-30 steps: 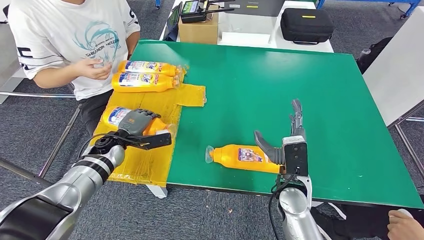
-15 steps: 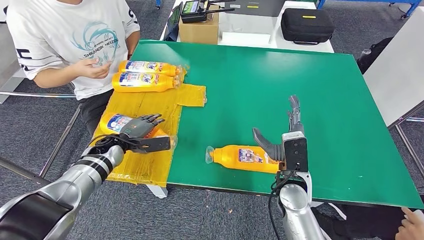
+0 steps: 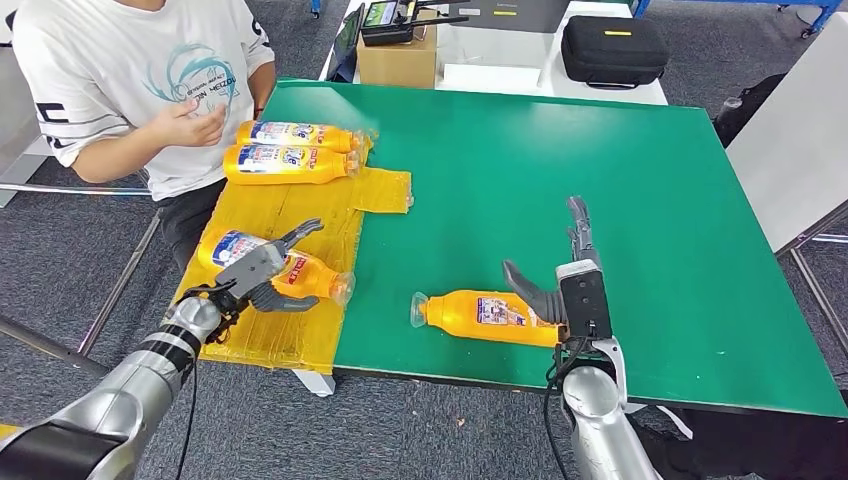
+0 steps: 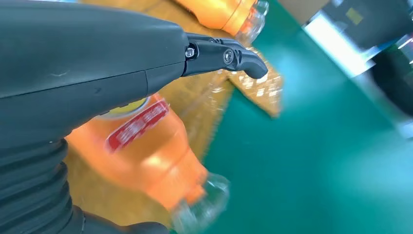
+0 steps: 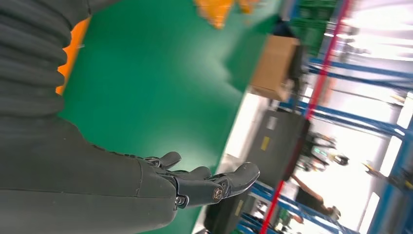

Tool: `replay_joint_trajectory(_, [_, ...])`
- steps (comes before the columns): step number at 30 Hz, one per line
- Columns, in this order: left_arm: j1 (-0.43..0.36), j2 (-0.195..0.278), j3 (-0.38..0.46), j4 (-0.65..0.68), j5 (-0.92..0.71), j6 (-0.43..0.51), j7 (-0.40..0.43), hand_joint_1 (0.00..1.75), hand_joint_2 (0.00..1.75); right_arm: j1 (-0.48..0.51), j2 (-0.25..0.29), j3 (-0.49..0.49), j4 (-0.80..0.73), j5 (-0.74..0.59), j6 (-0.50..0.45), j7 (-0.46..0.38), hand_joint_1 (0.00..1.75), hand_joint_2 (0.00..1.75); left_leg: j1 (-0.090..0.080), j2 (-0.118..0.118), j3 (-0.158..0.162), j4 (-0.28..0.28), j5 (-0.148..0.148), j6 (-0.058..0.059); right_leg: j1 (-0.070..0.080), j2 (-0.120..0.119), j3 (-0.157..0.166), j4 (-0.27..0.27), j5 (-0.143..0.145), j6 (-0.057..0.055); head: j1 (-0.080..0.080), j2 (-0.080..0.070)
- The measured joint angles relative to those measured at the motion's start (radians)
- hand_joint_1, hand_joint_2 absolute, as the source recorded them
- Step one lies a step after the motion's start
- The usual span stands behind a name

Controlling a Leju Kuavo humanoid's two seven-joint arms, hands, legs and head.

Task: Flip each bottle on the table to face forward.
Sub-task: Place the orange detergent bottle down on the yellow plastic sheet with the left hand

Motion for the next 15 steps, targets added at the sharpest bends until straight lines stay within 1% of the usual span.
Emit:
replay_joint_trajectory(3, [0.096, -0.006, 0.073, -0.127, 0.155, -0.102, 0.02, 0.0, 1.75, 0.001, -0.022, 0.008, 0.017, 0.052, 0.022, 0.045, 0.0, 0.0, 0.0, 0.0, 0.0, 0.0, 0.0, 0.0, 0.0, 0.0, 0.0, 0.0, 0.0, 0.0, 0.0, 0.0])
replay_joint_trajectory(6, [0.177, -0.027, 0.12, -0.24, 0.267, -0.146, 0.074, 0.0, 1.75, 0.003, -0.037, 0.015, 0.032, 0.093, 0.04, 0.075, 0.0, 0.0, 0.0, -0.001, 0.0, 0.0, 0.0, 0.0, -0.001, 0.0, 0.0, 0.0, 0.0, 0.0, 0.0, 0.0])
replay_joint_trajectory(10, [0.239, -0.057, 0.153, -0.346, 0.352, -0.16, 0.125, 0.0, 1.75, 0.003, -0.049, 0.021, 0.049, 0.128, 0.056, 0.102, 0.0, 1.75, 0.0, -0.001, 0.0, 0.0, 0.0, 0.0, -0.001, 0.0, 0.0, 0.0, 0.0, 0.0, 0.0, 0.0])
replay_joint_trajectory(15, [0.269, -0.108, 0.174, -0.407, 0.54, -0.173, 0.254, 0.0, 1.75, -0.011, -0.08, 0.051, 0.107, 0.236, 0.137, 0.183, 0.0, 1.75, 0.0, -0.001, 0.0, 0.0, 0.0, 0.0, 0.0, -0.001, 0.0, 0.0, 0.0, 0.0, 0.0, 0.0])
